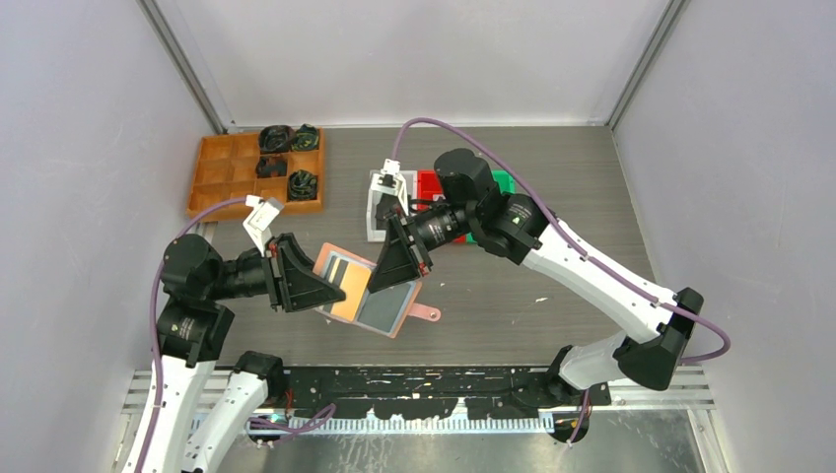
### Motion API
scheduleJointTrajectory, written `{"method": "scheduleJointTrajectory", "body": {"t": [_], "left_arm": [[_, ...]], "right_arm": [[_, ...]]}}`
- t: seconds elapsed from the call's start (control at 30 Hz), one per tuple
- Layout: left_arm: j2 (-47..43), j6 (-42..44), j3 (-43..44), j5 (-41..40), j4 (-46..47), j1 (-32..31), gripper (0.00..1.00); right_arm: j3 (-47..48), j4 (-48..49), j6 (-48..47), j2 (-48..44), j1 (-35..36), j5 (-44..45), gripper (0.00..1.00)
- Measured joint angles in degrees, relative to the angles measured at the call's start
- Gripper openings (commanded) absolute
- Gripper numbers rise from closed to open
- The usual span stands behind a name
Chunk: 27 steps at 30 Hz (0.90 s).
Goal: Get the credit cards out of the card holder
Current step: Remove the credit card from the card holder.
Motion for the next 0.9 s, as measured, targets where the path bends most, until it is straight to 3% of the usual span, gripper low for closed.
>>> {"method": "scheduleJointTrajectory", "body": {"t": [0.2, 0.4, 0.5, 0.63, 0.7, 0.77, 0.9], "left_arm": [[0.2, -0.8, 0.0, 1.2, 0.5, 0.0, 0.28], [0.2, -1.8, 0.0, 1.7, 1.0, 0.0, 0.00], [0.2, -1.8, 0.0, 1.7, 1.2, 0.0, 0.00], [0.2, -1.9, 0.0, 1.5, 2.2, 0.0, 0.00], [0.3, -1.9, 0.0, 1.2, 2.3, 0.0, 0.00], [0.5, -1.9, 0.0, 0.5, 2.3, 0.0, 0.00], [0.6, -1.4, 0.0, -2.6, 1.6, 0.0, 0.00]], "right_arm": [[1.6, -1.4, -1.4, 1.1, 0.0, -0.2, 0.01], [3.2, -3.6, -3.3, 3.1, 0.0, -0.4, 0.01], [3.8, -4.3, -3.9, 3.3, -0.1, -0.5, 0.12], [4.3, -4.3, -3.8, 3.4, -0.9, -1.2, 0.46], [4.3, -3.8, -3.4, 3.4, -1.7, -1.6, 0.56], [4.1, -1.8, -2.3, 3.2, -3.6, -1.7, 0.63], [0.6, 4.8, 2.7, 0.4, -11.0, 2.3, 0.63]]}}
